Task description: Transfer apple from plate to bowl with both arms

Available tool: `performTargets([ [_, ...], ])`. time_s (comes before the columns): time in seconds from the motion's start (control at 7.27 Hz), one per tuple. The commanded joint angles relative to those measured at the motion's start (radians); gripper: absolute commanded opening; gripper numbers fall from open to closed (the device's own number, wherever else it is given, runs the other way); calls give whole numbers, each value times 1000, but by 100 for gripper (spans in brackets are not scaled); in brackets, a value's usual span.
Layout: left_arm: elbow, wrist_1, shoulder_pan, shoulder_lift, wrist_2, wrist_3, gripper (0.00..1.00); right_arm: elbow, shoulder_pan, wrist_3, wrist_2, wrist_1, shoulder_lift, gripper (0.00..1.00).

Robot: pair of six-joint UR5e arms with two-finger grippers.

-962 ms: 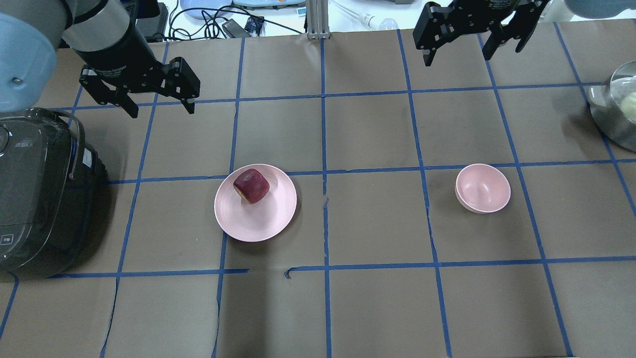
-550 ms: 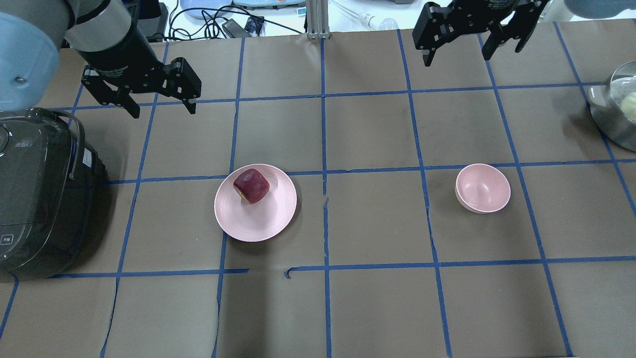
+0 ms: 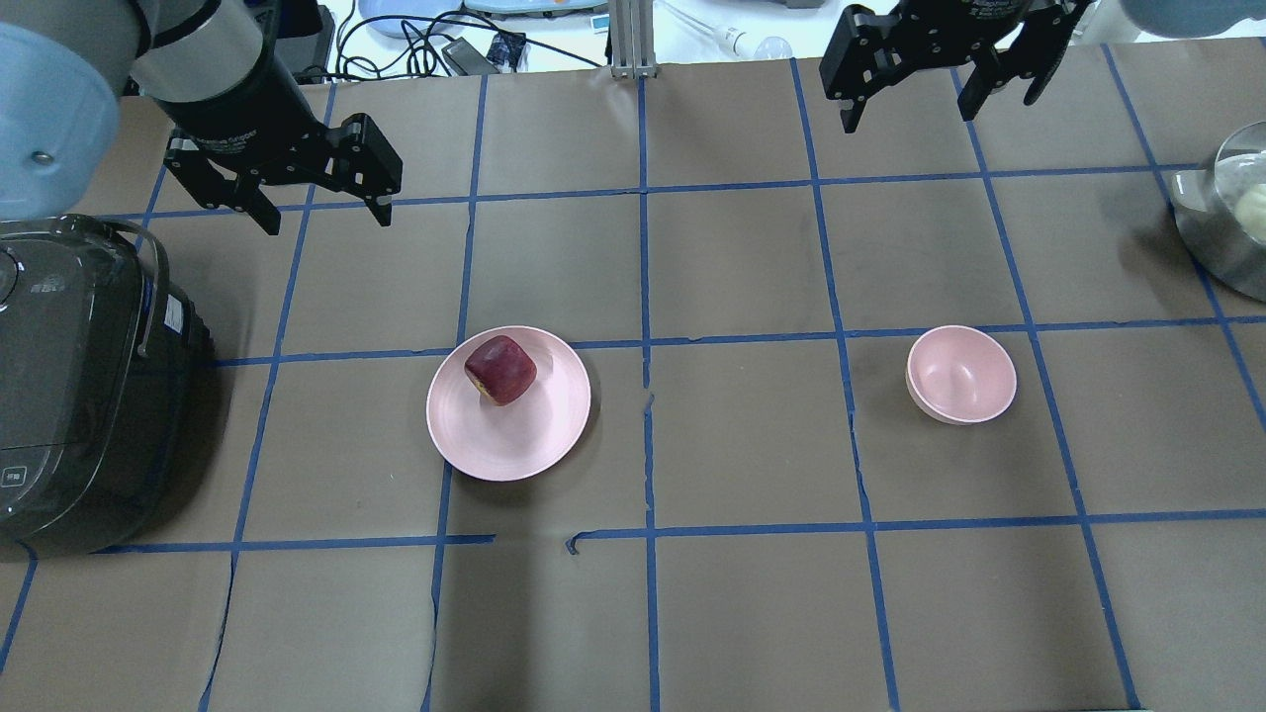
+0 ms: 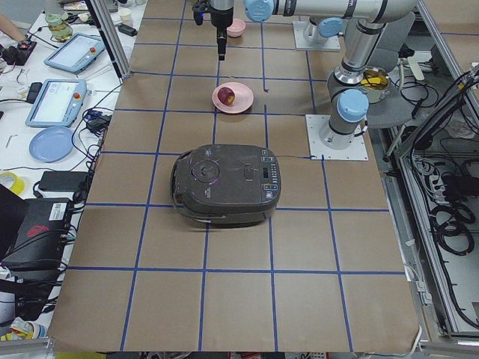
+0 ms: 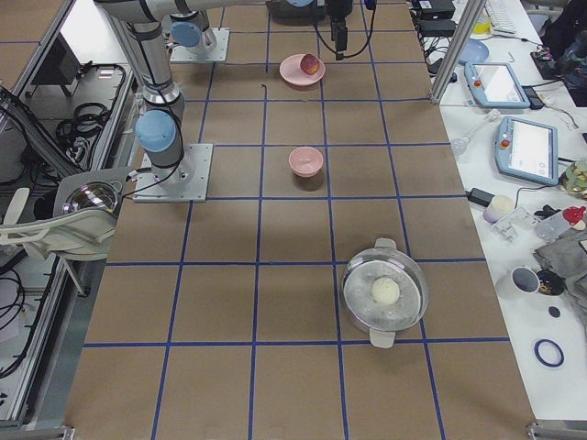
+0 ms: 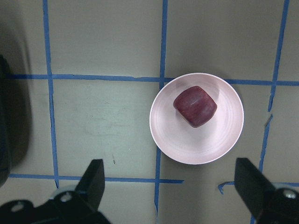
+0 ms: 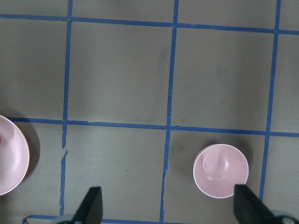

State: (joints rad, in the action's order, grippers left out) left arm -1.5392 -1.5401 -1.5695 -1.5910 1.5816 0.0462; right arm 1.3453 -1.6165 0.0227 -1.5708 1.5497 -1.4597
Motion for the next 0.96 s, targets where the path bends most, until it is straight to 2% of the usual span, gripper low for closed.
performTargets([
  [0.0,1,0,0,0,0,0,100,0,0,-1,0,1,-1,100],
  [0.83,-12,5,-1,-1,5,0,100,0,0,-1,2,1,-1,100],
])
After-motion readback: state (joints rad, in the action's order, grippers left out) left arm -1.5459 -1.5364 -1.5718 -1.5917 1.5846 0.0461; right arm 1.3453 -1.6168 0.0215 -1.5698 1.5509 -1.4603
